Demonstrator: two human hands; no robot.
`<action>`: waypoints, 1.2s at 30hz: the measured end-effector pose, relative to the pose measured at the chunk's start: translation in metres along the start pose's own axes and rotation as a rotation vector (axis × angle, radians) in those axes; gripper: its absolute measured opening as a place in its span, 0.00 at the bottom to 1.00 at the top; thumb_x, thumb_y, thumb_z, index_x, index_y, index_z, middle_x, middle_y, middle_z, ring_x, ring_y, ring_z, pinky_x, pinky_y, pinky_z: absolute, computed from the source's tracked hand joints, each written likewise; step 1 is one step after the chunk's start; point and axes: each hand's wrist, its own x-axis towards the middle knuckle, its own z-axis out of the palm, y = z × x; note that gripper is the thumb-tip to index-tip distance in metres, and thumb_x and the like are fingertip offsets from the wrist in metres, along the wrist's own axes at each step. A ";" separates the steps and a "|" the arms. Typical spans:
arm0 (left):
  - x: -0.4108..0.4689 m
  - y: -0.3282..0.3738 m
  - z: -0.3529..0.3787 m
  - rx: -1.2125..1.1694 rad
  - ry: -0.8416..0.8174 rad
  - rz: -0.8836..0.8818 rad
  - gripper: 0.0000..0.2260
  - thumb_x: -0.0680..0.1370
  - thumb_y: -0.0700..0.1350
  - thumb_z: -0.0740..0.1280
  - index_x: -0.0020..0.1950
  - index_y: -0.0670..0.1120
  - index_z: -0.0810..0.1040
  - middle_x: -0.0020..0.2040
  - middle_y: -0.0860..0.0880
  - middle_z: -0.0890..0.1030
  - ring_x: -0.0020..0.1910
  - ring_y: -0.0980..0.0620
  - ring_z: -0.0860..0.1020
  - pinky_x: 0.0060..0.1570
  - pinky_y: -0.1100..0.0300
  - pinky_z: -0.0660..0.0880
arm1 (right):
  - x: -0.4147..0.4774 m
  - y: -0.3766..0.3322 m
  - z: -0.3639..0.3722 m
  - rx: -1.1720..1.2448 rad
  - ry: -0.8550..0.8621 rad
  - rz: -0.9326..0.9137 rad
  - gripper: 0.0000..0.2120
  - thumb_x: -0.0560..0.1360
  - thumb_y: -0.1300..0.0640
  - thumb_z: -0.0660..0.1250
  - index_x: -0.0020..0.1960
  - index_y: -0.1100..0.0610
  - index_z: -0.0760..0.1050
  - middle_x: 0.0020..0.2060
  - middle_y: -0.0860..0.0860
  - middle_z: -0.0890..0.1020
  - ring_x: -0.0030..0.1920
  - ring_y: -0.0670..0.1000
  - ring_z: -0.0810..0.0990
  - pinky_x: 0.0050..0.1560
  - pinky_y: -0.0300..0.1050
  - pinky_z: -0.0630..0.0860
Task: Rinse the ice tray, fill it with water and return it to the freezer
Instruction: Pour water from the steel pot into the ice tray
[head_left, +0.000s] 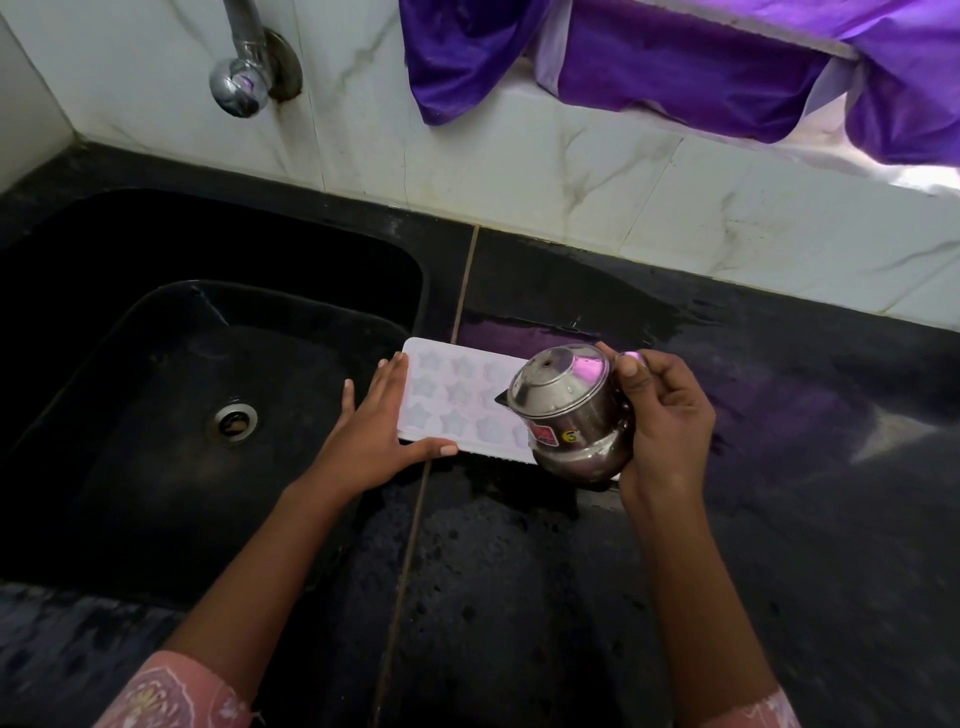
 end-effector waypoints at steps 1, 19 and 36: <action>0.000 0.000 0.000 0.000 -0.001 0.001 0.54 0.61 0.72 0.58 0.76 0.48 0.36 0.77 0.52 0.40 0.72 0.61 0.36 0.69 0.52 0.31 | 0.000 0.000 0.002 -0.010 -0.005 -0.001 0.04 0.64 0.58 0.69 0.38 0.56 0.76 0.34 0.46 0.84 0.41 0.44 0.83 0.43 0.35 0.78; -0.001 -0.001 0.000 0.008 0.007 0.018 0.54 0.62 0.72 0.58 0.76 0.46 0.37 0.77 0.52 0.41 0.71 0.63 0.37 0.70 0.52 0.32 | -0.001 -0.002 0.021 -0.108 -0.115 -0.063 0.07 0.71 0.69 0.66 0.38 0.59 0.74 0.29 0.42 0.82 0.39 0.40 0.82 0.40 0.32 0.76; -0.001 -0.003 0.002 0.011 0.023 0.025 0.54 0.63 0.73 0.59 0.76 0.47 0.38 0.78 0.52 0.41 0.72 0.62 0.37 0.70 0.53 0.31 | -0.001 0.004 0.022 0.003 -0.068 -0.001 0.03 0.67 0.62 0.68 0.38 0.58 0.74 0.32 0.45 0.84 0.41 0.43 0.83 0.43 0.35 0.77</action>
